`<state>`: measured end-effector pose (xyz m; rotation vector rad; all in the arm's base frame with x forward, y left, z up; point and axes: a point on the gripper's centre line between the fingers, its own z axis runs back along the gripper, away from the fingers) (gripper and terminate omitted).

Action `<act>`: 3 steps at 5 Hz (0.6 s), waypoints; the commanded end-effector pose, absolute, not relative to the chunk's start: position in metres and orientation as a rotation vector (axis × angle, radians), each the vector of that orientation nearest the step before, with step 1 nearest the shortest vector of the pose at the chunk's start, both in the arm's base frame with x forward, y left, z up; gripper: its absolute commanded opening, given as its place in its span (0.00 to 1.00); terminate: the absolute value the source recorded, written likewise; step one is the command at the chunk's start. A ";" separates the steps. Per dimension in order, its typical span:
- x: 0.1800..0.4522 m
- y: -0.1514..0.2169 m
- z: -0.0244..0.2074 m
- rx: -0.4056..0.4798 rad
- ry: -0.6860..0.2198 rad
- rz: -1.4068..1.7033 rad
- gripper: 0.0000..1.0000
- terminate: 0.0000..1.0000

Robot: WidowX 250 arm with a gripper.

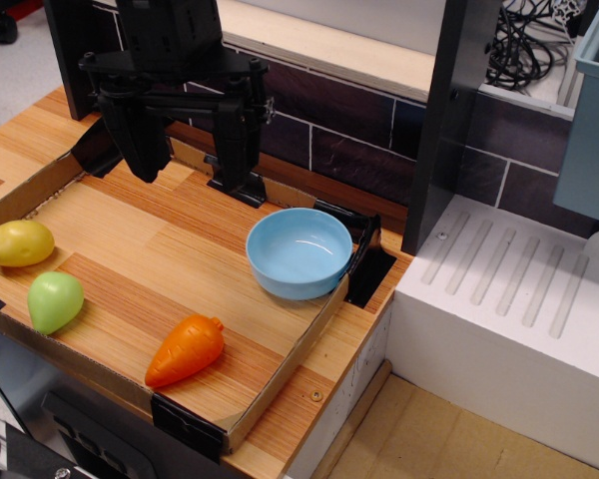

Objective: Put pear in bowl

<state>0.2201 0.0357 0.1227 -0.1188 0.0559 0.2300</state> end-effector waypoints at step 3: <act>0.209 0.088 0.111 -0.195 0.194 0.123 1.00 0.00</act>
